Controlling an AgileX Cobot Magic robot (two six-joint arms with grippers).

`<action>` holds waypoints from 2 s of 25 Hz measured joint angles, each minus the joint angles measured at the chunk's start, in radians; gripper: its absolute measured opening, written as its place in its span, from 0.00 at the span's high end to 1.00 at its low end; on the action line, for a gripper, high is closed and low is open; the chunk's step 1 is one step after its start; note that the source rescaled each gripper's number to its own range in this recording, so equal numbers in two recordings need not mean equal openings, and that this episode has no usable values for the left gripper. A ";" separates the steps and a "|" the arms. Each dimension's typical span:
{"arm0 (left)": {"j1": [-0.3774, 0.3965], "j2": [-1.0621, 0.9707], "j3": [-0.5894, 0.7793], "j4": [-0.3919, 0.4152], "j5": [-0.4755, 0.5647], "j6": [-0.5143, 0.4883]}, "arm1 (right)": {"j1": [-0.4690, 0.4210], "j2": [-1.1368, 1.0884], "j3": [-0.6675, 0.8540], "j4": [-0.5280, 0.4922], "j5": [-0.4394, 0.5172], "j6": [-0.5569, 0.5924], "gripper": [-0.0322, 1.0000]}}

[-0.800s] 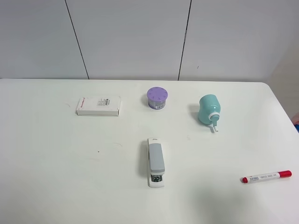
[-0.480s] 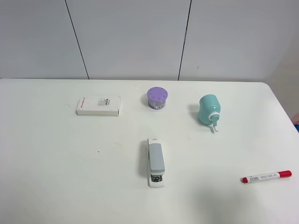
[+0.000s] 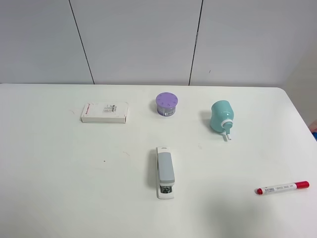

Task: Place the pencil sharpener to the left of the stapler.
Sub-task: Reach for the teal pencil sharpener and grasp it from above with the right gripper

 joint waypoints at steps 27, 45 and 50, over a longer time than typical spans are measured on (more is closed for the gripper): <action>0.000 0.000 0.000 0.000 0.000 0.000 | 0.003 1.205 -0.775 0.082 0.143 0.055 0.00; 0.000 0.000 0.000 0.000 0.000 0.000 | 0.104 1.828 -0.990 0.121 0.139 0.007 0.00; 0.000 0.000 0.000 0.000 0.000 0.000 | 0.104 1.883 -0.990 0.121 0.086 0.006 0.00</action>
